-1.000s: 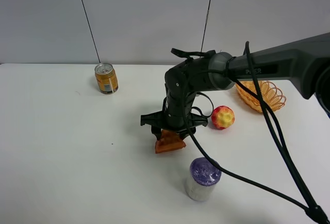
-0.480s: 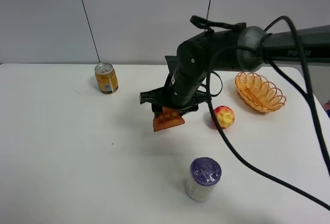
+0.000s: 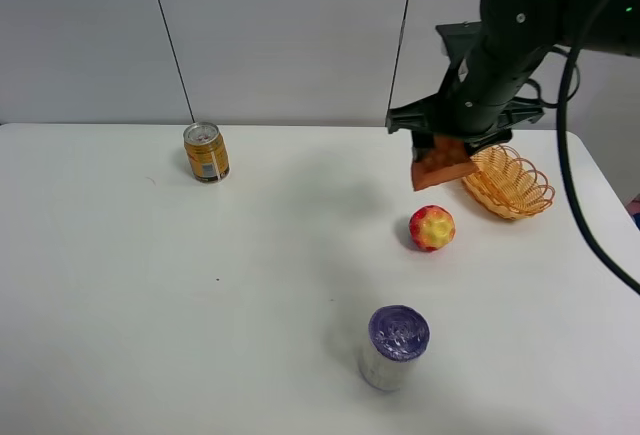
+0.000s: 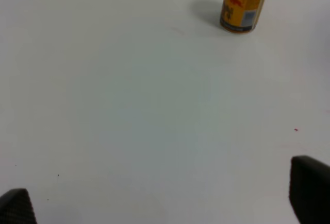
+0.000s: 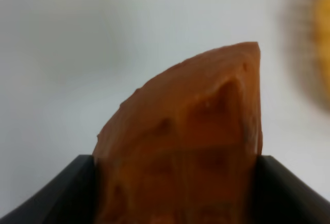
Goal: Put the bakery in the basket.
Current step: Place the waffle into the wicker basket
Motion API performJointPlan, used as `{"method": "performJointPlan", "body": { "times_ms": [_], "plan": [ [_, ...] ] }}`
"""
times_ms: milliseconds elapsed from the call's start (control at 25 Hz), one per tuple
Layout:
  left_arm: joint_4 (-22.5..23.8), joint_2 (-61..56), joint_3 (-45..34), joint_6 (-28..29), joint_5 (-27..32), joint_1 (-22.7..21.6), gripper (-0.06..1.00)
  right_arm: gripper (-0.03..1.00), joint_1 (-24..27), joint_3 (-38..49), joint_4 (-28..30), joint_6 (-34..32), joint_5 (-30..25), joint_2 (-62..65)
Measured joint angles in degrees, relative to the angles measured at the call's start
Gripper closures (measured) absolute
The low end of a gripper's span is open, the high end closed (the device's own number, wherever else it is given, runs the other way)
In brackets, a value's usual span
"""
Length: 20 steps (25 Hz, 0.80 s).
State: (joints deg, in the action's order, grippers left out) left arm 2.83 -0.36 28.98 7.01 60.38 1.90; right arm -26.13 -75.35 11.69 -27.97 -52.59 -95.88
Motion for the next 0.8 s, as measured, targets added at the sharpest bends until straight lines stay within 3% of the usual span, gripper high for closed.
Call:
{"method": "performJointPlan", "body": {
  "times_ms": [320, 600, 800],
  "plan": [
    [0.00, 0.00, 0.00, 0.00, 0.00, 0.00, -0.05, 0.37, 10.70, 0.00, 3.95, 10.29, -4.58, 3.23],
    [0.00, 0.00, 0.00, 0.00, 0.00, 0.00, -0.05, 0.37, 18.04, 0.00, 4.23, 18.85, 1.36, 0.07],
    [0.00, 0.00, 0.00, 0.00, 0.00, 0.00, -0.05, 0.37, 19.29, 0.00, 4.18, 23.34, 6.10, -9.50]
  ]
}}
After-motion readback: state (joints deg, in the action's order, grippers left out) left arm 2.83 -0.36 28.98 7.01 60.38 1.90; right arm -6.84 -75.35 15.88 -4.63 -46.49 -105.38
